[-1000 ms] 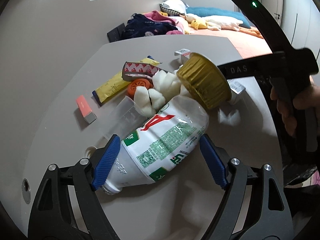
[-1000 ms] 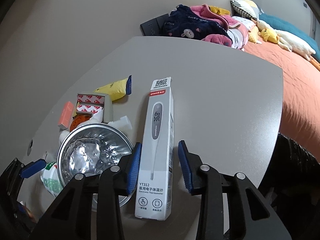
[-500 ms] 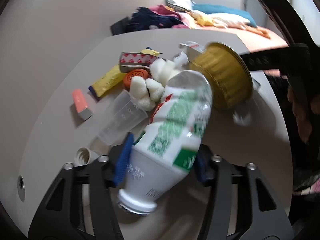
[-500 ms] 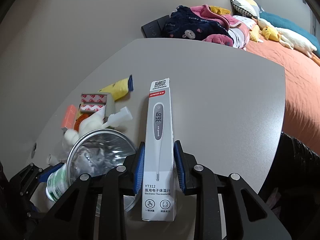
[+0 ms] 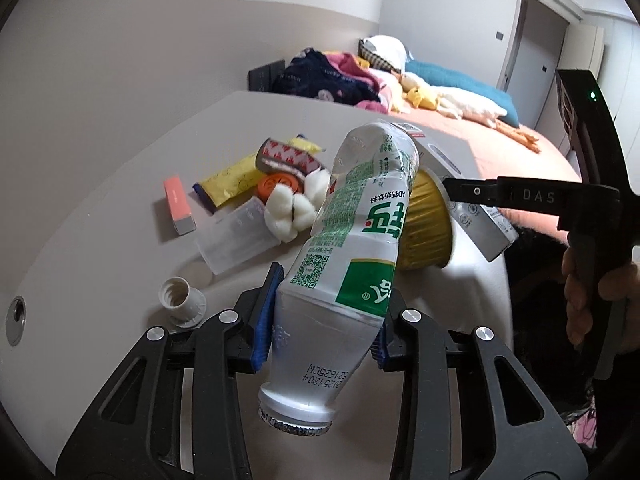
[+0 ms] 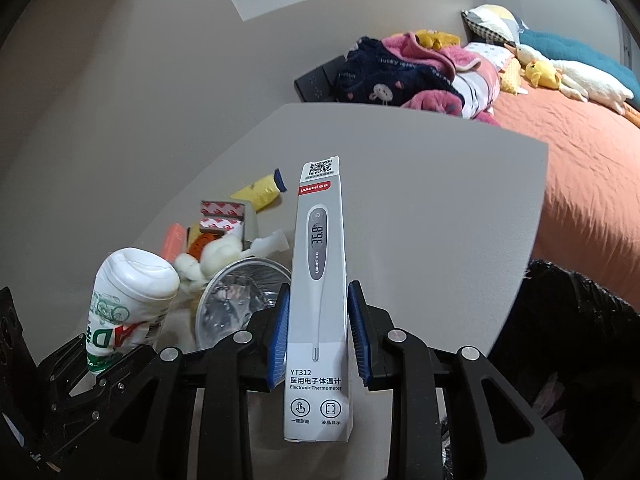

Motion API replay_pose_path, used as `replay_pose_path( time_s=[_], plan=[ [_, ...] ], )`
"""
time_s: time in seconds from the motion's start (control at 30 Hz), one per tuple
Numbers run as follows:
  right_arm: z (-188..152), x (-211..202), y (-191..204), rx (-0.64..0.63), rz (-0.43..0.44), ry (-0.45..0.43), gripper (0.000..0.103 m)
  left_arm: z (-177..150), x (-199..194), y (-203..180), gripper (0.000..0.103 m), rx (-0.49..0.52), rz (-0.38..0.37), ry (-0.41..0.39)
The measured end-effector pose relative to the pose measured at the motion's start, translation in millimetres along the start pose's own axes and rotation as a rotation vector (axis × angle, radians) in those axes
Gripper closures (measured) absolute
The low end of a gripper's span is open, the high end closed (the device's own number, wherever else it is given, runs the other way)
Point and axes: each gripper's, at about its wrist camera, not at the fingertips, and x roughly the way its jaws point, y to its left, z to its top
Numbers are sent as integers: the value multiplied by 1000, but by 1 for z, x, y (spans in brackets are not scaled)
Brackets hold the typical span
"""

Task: Collect trash
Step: 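Grasp the white thermometer box with the right tool while the left tool grasps the white drink bottle, then carry the box and bottle over the black bin and open both tools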

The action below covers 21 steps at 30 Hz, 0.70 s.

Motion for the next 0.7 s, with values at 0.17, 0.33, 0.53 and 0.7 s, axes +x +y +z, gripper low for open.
replay_pose_path(
  time_s=[0.17, 0.33, 0.53, 0.7],
  plan=[
    [-2, -22, -3, 1, 13, -29, 73, 3, -16, -16, 65, -8, -26, -34],
    [-8, -45, -9, 4, 17, -56, 73, 7, -23, -34, 65, -12, -56, -54],
    [-15, -73, -17, 4, 17, -91, 73, 9, -25, -57, 65, -4, -93, -69],
    [-21, -97, -26, 5, 16, -117, 73, 9, -28, -81, 65, 13, -124, -74]
  ],
)
